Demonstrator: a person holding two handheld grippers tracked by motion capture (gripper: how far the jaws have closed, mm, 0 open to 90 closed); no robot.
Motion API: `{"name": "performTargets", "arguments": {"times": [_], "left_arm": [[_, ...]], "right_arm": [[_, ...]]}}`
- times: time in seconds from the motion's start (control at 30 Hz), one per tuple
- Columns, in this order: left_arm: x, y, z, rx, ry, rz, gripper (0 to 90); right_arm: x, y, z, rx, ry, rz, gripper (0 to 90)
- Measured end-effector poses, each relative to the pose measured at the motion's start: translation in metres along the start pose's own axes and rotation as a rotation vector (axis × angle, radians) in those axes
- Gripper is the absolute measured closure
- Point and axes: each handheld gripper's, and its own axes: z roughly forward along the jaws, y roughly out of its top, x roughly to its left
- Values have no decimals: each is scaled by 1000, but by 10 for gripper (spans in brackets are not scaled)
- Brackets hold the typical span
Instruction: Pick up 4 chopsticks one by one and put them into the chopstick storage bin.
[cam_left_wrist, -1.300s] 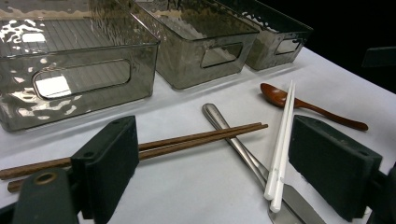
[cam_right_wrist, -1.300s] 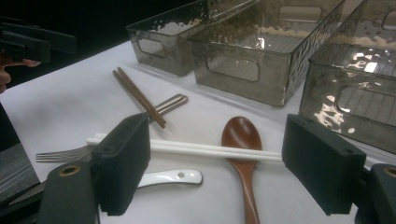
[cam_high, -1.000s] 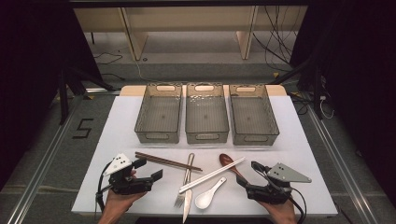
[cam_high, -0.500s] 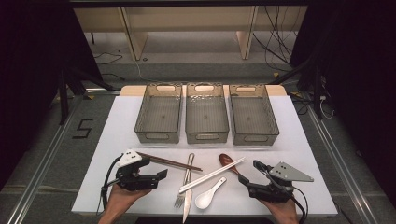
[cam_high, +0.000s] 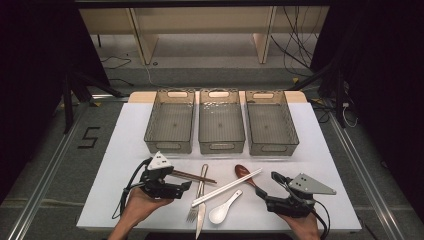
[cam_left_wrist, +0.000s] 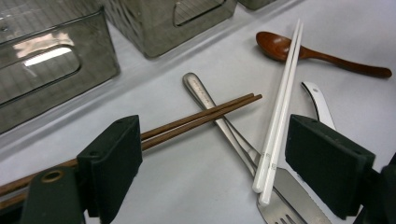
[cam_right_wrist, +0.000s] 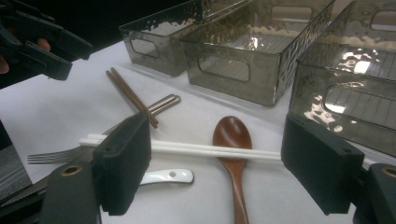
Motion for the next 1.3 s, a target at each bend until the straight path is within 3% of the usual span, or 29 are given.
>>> {"name": "performTargets", "arguments": {"times": [0.2,0.47,0.67,0.9,1.3], "left_arm": [[-8,12,11,48,-22,26,228],[-20,21,33,152,-62,66,294],[-26,25,46,210,-104,105,378],[-31,27,63,282,-119,137,505],[-36,27,80,333,-142,148,607]], "right_arm": [[0,0,1,3,4,2,254],[1,0,1,4,13,2,255],[0,0,1,7,16,3,256],[0,0,2,8,20,4,257],[1,0,2,9,28,5,259]]}}
